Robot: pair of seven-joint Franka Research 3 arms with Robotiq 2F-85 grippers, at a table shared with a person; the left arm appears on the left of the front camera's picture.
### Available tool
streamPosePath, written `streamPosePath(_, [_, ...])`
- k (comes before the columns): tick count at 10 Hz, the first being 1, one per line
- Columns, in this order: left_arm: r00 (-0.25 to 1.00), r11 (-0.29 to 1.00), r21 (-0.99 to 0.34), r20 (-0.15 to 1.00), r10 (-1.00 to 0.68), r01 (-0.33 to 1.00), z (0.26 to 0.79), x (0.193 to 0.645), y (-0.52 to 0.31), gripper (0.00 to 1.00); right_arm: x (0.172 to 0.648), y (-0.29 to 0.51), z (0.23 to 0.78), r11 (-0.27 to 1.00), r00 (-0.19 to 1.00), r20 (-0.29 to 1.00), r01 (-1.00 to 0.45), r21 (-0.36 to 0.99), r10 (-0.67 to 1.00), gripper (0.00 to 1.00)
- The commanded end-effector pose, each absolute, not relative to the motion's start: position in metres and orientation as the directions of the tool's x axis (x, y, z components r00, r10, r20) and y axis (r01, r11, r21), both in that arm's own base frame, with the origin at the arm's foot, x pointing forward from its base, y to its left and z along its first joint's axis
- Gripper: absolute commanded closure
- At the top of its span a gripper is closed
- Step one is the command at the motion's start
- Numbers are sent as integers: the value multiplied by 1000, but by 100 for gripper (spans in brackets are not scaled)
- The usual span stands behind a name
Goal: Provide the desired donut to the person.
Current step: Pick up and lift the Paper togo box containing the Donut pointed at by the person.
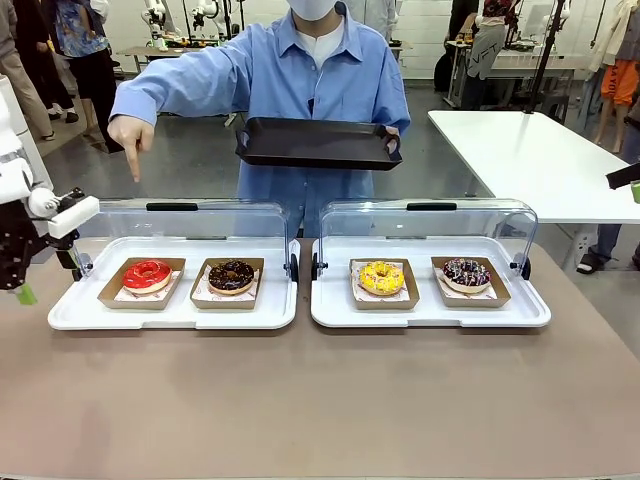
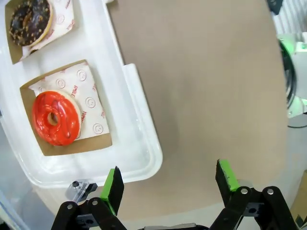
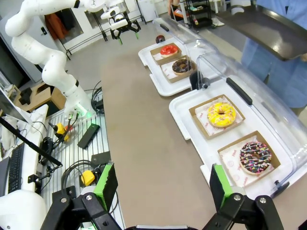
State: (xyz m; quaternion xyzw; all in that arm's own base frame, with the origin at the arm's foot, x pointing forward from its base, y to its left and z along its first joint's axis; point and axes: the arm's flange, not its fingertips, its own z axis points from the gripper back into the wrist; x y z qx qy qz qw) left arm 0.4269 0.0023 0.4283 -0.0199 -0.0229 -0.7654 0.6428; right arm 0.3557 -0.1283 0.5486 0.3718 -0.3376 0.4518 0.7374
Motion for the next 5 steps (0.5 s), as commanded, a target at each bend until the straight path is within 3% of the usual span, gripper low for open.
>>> streamPosePath(1, [-131,-130,67,10,-991,989,409,433,-2,0,355,-128,548,311,361,837,-919,244,411,0])
streamPosePath(5, [-118,-117,97,3,-993,988,389,457,-15,0,355,-128,548,311,361,837,-919,244,411,0])
